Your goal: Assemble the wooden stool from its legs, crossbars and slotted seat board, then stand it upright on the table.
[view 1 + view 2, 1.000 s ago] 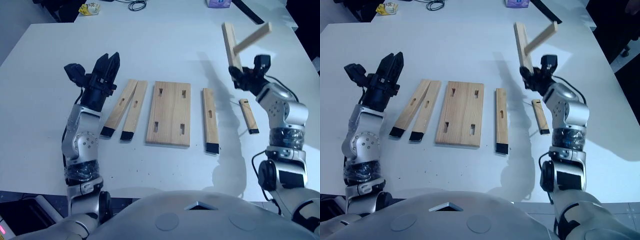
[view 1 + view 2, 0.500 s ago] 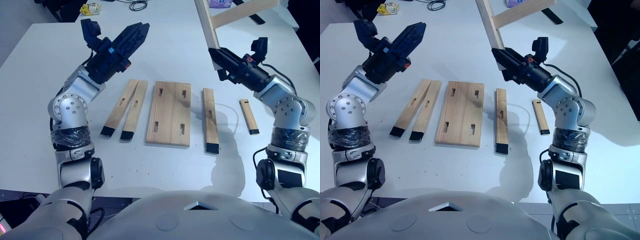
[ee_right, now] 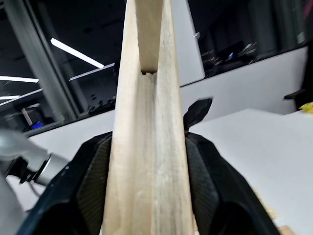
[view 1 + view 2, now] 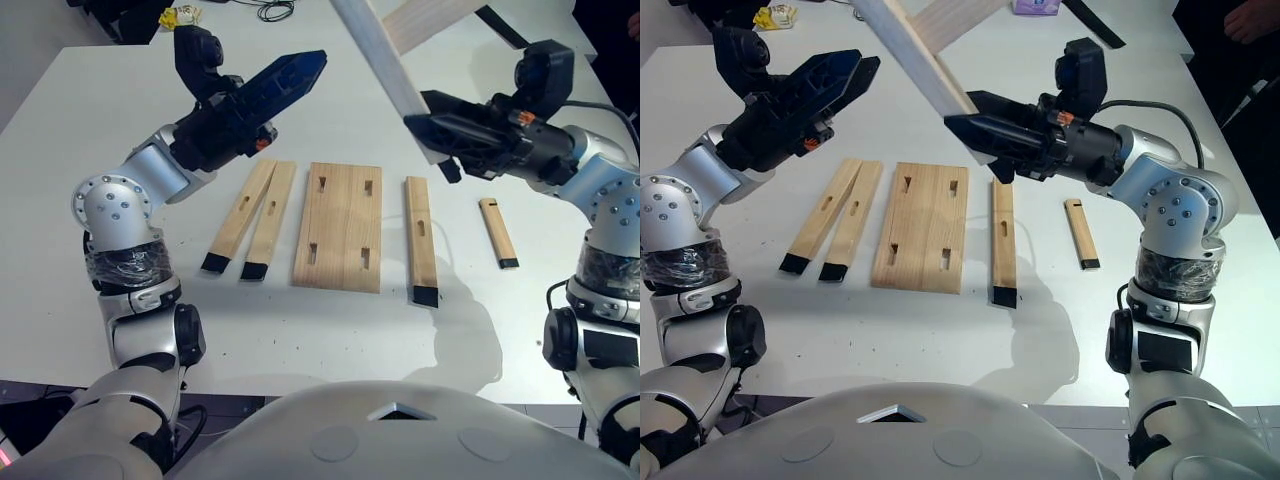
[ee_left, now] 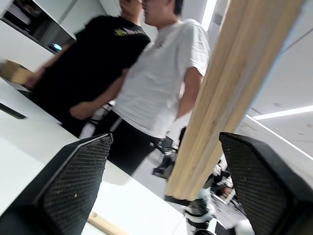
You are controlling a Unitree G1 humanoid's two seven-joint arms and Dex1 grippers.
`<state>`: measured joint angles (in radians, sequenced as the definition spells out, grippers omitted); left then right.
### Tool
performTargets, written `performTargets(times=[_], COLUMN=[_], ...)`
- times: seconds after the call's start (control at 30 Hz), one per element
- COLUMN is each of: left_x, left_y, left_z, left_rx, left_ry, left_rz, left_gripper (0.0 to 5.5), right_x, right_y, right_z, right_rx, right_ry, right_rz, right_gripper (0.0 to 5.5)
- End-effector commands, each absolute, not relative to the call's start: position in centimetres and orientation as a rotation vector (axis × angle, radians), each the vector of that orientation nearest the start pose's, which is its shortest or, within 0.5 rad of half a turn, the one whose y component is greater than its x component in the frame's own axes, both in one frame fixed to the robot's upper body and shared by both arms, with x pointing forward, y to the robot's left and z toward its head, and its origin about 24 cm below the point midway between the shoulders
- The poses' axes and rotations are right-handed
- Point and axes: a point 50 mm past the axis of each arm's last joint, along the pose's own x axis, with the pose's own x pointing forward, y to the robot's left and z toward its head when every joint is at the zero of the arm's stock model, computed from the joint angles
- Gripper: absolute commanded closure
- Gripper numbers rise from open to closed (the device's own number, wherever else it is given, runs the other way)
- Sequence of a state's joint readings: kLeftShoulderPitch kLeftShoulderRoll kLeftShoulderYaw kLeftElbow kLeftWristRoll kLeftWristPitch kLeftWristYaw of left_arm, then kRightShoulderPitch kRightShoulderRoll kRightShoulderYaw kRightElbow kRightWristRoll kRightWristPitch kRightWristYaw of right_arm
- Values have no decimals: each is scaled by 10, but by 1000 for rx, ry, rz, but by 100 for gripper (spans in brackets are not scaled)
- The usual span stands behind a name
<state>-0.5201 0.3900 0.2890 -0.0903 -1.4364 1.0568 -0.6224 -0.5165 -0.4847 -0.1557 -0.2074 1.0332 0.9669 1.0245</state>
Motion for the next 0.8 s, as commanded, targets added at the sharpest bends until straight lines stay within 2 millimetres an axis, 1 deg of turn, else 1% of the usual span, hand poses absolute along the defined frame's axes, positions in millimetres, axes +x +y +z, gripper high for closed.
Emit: performTargets(times=[0.03,0.2,0.47,0.57,0.8], left_x=[260,254,262,259,253], left_y=[148,148,153,150,145], left_z=[216,209,209,208,202], left_rx=[-819,-787,-746,-747,-752], left_ry=[30,54,24,28,46], left_rz=[-1435,-1434,-1393,-1423,-1449], left_gripper=[145,145,145,145,145], right_x=[266,269,270,273,278], right_y=[-147,-149,-146,-144,-141], right_z=[215,213,201,194,194], right_rx=[377,340,273,231,229], right_ry=[13,57,151,187,180], right_rz=[1543,1561,1618,1625,1640], right_gripper=[343,343,343,343,343])
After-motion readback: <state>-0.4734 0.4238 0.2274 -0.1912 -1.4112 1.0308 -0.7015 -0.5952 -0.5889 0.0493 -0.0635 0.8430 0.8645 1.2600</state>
